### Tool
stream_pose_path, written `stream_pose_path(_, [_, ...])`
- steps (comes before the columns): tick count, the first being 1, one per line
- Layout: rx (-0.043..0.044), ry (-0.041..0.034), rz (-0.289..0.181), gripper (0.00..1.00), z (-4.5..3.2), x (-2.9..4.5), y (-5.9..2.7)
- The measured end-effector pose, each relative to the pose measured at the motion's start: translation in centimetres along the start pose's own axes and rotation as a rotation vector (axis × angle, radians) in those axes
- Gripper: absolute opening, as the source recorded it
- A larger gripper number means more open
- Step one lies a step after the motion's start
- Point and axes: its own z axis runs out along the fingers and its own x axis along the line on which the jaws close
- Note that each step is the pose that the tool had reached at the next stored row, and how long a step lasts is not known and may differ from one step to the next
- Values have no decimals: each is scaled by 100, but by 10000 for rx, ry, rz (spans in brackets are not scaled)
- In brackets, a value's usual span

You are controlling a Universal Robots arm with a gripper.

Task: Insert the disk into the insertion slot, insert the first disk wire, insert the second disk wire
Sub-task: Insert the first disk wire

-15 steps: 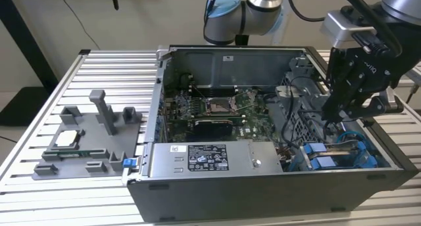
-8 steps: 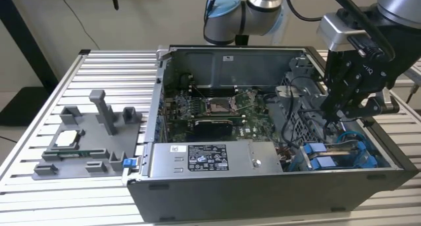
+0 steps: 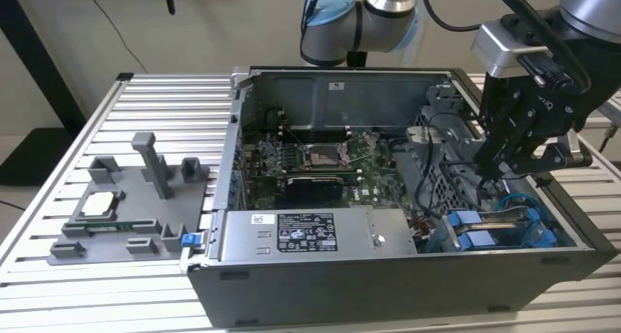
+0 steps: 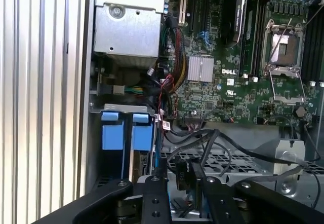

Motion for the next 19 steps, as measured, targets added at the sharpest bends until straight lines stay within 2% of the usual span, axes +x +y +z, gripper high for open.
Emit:
stream_pose_path(3, [1, -7, -1, 100, 1, 0, 0])
stream_pose_path(4, [1, -7, -1, 0, 1, 0, 0])
stream_pose_path(19, [-14, -8, 0, 0, 10, 2, -16])
